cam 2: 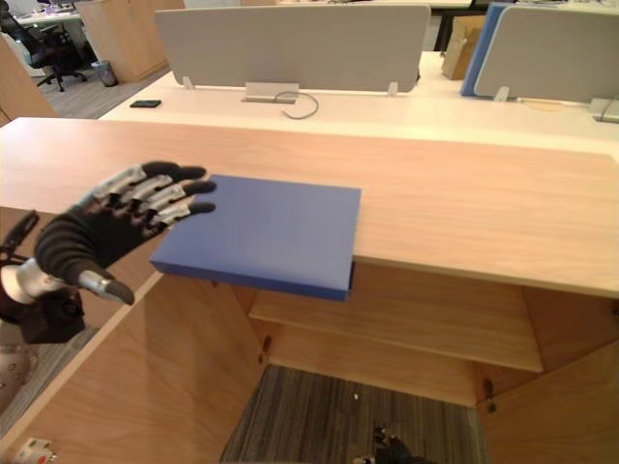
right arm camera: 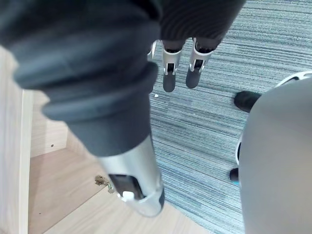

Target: Walk over to the cabinet, pick up the folder, carry it to the office cabinet, place the folder inside the office cabinet, then close the office cabinet door

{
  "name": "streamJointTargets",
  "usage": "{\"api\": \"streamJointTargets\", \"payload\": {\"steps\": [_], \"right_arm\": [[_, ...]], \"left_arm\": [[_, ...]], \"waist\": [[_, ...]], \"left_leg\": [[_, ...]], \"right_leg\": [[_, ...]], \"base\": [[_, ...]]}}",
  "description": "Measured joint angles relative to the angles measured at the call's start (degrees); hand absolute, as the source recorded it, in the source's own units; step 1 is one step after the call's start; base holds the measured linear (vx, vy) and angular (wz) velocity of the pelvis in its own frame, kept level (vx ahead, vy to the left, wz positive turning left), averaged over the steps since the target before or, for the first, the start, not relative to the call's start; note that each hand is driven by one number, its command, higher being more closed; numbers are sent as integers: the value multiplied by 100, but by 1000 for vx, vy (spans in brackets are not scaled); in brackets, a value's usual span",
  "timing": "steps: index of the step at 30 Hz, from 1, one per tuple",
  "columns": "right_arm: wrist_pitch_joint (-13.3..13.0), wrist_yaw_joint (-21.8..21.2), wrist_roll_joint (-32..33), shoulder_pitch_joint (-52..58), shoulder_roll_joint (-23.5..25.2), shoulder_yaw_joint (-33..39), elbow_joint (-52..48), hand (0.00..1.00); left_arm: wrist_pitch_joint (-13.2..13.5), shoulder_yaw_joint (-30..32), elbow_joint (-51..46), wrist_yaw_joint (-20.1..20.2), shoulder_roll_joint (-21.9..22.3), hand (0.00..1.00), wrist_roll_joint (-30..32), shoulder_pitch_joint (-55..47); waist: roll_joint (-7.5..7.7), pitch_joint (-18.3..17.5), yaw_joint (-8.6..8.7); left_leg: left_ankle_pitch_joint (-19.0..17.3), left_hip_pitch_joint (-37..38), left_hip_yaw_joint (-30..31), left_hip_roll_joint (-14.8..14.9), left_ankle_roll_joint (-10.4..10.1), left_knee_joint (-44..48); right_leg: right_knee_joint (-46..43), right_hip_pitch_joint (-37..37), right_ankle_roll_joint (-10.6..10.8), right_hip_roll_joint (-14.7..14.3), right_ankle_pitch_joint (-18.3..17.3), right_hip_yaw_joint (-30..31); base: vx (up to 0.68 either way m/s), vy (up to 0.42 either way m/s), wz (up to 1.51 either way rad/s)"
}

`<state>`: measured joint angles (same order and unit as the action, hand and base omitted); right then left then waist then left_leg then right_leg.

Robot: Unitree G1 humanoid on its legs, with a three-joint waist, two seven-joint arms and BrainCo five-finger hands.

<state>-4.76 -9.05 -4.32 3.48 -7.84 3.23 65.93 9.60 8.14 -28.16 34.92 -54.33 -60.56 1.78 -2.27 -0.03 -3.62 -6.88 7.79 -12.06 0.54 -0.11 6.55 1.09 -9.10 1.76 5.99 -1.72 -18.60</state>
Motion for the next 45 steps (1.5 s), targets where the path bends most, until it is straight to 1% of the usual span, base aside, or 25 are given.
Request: {"api": "streamJointTargets", "payload": {"steps": [5,8,9,10,11,12,13,14,15,16,17,18,19,20,22,23,25,28,30,35,38,41,45], "right_arm": [[-14,0,-27,78,-2,44,0,0],[-9,-6,-35,137,13,202,0,0],[6,0,-32,145,17,232,-1,0],[22,8,-29,133,32,240,-1,0],[84,34,-19,135,80,377,15,0],[99,41,-17,135,77,437,15,0],[160,88,4,152,74,598,47,0],[216,119,74,128,179,651,106,0],[247,131,91,124,221,665,108,0],[259,135,91,121,286,664,113,0],[279,154,91,120,320,664,114,0],[288,176,91,114,328,665,112,0],[294,211,91,111,345,658,111,0],[294,259,90,105,352,607,112,0],[295,309,90,87,349,562,114,0],[295,363,90,61,354,523,115,0],[294,426,89,30,352,345,113,0],[294,489,91,10,346,276,112,0],[294,539,90,-3,326,166,113,0],[298,624,90,-2,324,163,127,0],[297,631,90,-11,323,133,131,0],[298,631,90,-60,323,115,203,0],[299,631,89,-110,323,114,240,0]], "left_arm": [[193,285,6,-39,32,0,108,29],[354,382,3,-348,285,0,450,-54],[405,386,2,-610,415,0,780,-179],[418,381,-5,-847,506,0,1167,-282],[422,362,-71,-1299,718,0,2100,-435],[420,353,-106,-1386,763,0,2300,-451],[421,335,-312,-1728,974,0,3097,-535],[453,271,-436,-2003,1316,0,3809,-663],[453,202,-442,-2120,1533,0,4201,-715],[443,83,-441,-2344,1909,0,4787,-807],[445,-38,-447,-2639,2289,0,5492,-824],[446,-93,-447,-2768,2474,0,5776,-823],[465,-237,-451,-3121,2743,0,6423,-823],[503,-479,-452,-3430,2982,0,6953,-823],[540,-701,-452,-3644,3066,0,7458,-823],[602,-901,-462,-3769,3068,0,7930,-822],[714,-1075,-516,-3914,3069,0,8496,-818],[788,-1248,-516,-4126,3068,0,8990,-817],[807,-1378,-513,-4242,3068,0,9205,-816],[891,-1661,-505,-4448,3036,0,9606,-822],[926,-1744,-503,-4463,2985,0,9713,-830],[1008,-1810,-485,-4463,2797,0,9826,-900],[1016,-1817,-400,-4450,2673,0,9820,-990]], "waist": [[24,-94,-50],[33,-138,-63],[49,-133,-63],[142,-110,-66],[168,-104,-86],[136,-107,-86],[76,-124,-88],[137,-134,-117],[171,-138,-137],[230,-147,-148],[255,-141,-147],[260,-137,-143],[253,-135,-133],[284,-139,-119],[289,-136,-102],[278,-133,-75],[283,-137,-54],[281,-137,-38],[282,-139,-33],[275,-142,-34],[274,-141,-33],[272,-140,-26],[268,-137,-25]], "left_leg": [[-16,14,0,9,-27,99],[-59,13,1,14,-95,354],[-113,-30,5,23,-183,590],[-174,-223,5,15,-266,956],[-479,-335,21,-16,-193,559],[-266,-321,24,12,-199,246],[24,-215,39,59,-164,-234],[30,-196,56,13,-155,-293],[32,-195,56,12,-151,-286],[32,-185,63,17,-151,-267],[32,-178,87,38,-150,-235],[33,-169,104,62,-150,-226],[34,-168,135,97,-148,-223],[33,-174,148,108,-148,-225],[33,-174,147,119,-148,-226],[33,-173,138,142,-148,-226],[33,-168,87,188,-148,-226],[40,-162,32,245,-159,-226],[44,-163,30,261,-166,-226],[54,-167,31,282,-182,-226],[55,-170,30,281,-182,-226],[55,-178,23,281,-182,-226],[60,-188,23,281,-190,-226]], "right_leg": [[-45,-32,-5,11,-3,2],[-97,-134,-6,47,-4,2],[-103,-195,-8,74,-4,1],[-114,-218,-25,151,-13,12],[-149,-208,-61,216,-54,25],[-151,-206,-60,195,-55,14],[-184,-176,86,116,-203,13],[-199,-185,106,158,-251,7],[-216,-181,105,160,-250,10],[-269,-179,104,162,-251,10],[-363,-166,97,156,-255,10],[-418,-140,96,143,-256,11],[-501,-87,80,117,-267,19],[-498,-88,41,102,-293,29],[-491,-88,30,93,-300,36],[-477,-90,26,91,-303,50],[-435,-113,26,41,-302,154],[-412,-110,19,-4,-307,188],[-409,-110,-14,-16,-328,188],[-400,-112,-21,-36,-332,189],[-400,-107,-21,-34,-332,189],[-400,-92,-21,-33,-332,192],[-397,-80,-21,-34,-332,193]], "base": [[0,0,0],[0,0,0],[0,0,0],[-2,4,10],[-12,6,14],[-11,13,18],[51,31,14],[62,31,11],[77,24,5],[37,-7,5],[32,-15,7],[8,-34,9],[2,-53,7],[2,-80,4],[4,-74,-2],[-9,-52,-9],[0,-65,-17],[-3,-88,-12],[-16,-81,-2],[-24,-44,1],[-11,-9,0],[-34,-21,-2],[-43,-23,-1]]}}
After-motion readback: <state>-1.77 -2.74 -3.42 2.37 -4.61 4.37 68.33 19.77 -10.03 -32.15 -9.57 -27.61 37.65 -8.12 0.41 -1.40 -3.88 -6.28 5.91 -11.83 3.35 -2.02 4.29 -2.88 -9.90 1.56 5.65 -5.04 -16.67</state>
